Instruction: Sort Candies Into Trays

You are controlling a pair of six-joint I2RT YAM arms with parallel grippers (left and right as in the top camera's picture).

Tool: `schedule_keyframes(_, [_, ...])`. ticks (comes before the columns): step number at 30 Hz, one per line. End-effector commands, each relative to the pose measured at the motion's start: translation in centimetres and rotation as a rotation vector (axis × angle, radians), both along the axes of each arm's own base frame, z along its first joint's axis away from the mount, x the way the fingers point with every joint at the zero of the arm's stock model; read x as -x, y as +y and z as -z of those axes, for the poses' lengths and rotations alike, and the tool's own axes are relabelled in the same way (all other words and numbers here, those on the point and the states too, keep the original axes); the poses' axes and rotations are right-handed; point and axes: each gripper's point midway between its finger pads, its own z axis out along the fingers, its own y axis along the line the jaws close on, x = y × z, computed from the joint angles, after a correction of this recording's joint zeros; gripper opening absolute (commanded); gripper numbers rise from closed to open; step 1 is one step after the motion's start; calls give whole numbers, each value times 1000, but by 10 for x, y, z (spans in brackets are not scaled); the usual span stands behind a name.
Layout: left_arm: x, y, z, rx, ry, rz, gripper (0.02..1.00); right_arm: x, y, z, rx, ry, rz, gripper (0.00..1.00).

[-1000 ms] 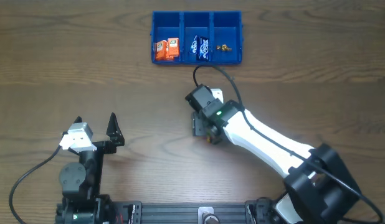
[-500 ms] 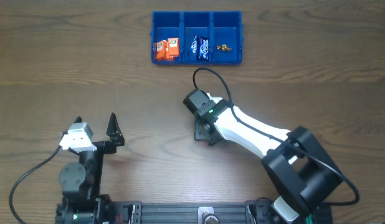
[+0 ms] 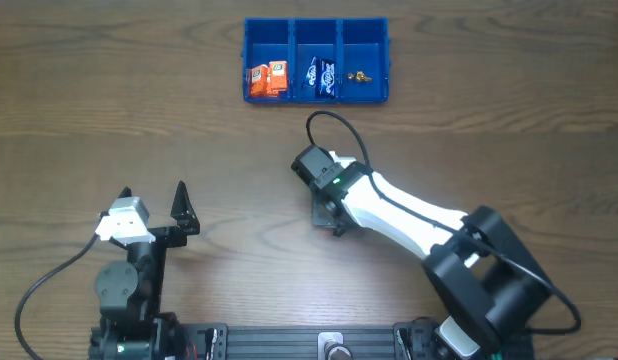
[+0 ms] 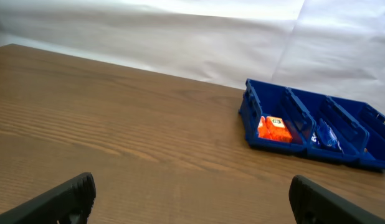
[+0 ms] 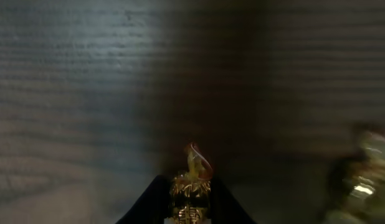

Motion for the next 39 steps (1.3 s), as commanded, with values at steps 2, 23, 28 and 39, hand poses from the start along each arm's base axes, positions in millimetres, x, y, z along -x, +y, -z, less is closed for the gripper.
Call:
schedule_keyframes(2, [1,2,17,-7,53,-12,996,-128,-31,-157,-36,-382,15,169])
schedule_keyframes(23, [1,2,17,-7,53,-12,998,-295,-58,-147,8,-564,28,630])
schedule_keyframes(28, [1,2,17,-7,53,-12,998,-186,-70,-165,-10,-522,19,669])
schedule_keyframes(39, [1,2,17,-7,53,-12,998,17,-80,-8,13,0,73,669])
